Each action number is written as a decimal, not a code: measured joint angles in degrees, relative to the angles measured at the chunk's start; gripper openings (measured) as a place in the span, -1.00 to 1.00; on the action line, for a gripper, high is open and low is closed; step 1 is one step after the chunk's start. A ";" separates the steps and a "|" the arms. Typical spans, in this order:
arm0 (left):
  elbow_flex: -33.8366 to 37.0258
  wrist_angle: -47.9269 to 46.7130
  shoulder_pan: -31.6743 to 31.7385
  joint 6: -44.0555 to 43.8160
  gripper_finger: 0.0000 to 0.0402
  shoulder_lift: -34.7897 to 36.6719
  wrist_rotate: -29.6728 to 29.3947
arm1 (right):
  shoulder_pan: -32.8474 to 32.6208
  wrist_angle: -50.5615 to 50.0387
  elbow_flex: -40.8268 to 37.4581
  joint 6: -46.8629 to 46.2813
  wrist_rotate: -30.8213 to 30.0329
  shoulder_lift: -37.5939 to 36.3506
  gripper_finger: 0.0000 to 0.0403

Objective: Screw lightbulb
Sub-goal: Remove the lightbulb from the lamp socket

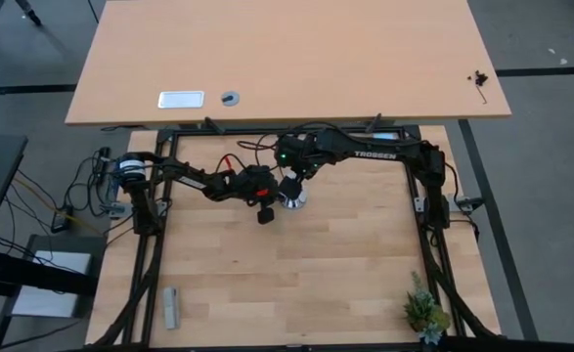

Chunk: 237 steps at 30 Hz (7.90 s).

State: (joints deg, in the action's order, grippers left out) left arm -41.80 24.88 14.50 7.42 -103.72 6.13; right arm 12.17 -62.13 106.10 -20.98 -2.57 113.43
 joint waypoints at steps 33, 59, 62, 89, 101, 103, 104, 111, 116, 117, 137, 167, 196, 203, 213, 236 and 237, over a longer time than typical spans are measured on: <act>0.02 -0.09 0.00 -0.04 -1.00 0.00 0.00 | -1.23 -0.90 4.22 -7.59 0.87 -0.10 0.50; 0.00 -0.39 0.00 0.02 -1.00 0.00 0.11 | 0.21 -1.05 3.46 44.87 -0.03 2.97 0.19; 0.00 -0.39 0.00 0.09 -1.00 0.00 0.11 | -0.34 -1.17 4.22 43.38 -1.34 2.69 0.21; 0.00 -0.50 0.00 0.11 -1.00 0.00 0.81 | 0.84 -6.43 7.94 3.38 -0.38 4.49 0.28; -0.02 -0.46 0.00 0.09 -1.00 0.00 1.07 | 0.90 -6.06 8.78 44.46 1.67 4.65 -0.08; 0.00 -0.48 0.00 0.11 -1.00 0.00 1.05 | 0.34 -6.27 9.75 42.68 0.31 4.76 -0.08; 0.00 -0.48 0.00 0.13 -1.00 0.00 1.07 | 0.04 -6.41 10.28 41.73 -0.23 4.76 -0.07; 0.02 -0.66 -0.02 0.13 -1.00 0.00 1.18 | -2.59 -8.59 14.67 23.38 -1.77 4.44 -0.02; 0.02 -0.70 -0.02 0.15 -1.00 0.00 1.16 | -2.75 -9.76 13.71 7.43 -1.37 4.42 0.03; 0.02 -0.74 -0.02 0.15 -1.00 0.00 1.16 | -2.73 -10.16 13.29 6.72 -1.39 4.42 0.04; 0.02 -0.74 -0.02 0.26 -1.00 0.00 1.09 | 0.73 -4.81 5.74 8.44 1.32 4.58 0.46; -0.02 -0.85 0.00 -0.03 -1.00 0.00 1.16 | -0.90 -5.57 10.78 -4.74 -0.39 4.61 0.49; 0.02 -0.77 0.00 0.11 -1.00 0.00 1.18 | 1.31 -1.77 5.33 50.59 4.54 4.41 0.29; 0.02 -0.81 -0.02 0.94 -1.00 0.00 1.31 | -2.19 -4.46 10.19 37.63 -0.25 4.93 0.37; 0.02 -0.81 -0.02 0.17 -1.00 0.00 1.36 | -2.44 -9.15 11.14 -6.09 -2.11 4.72 0.44; 0.02 -0.81 0.00 0.07 -1.00 0.00 1.59 | 1.90 -4.58 5.41 41.32 3.34 4.37 0.28; 0.02 -0.81 0.00 0.06 -1.00 0.00 1.62 | 1.94 -4.51 5.43 44.11 3.34 4.35 0.27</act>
State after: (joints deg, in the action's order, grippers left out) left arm -41.78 24.08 14.50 7.48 -103.72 7.75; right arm 14.11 -66.65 111.53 23.13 0.77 117.78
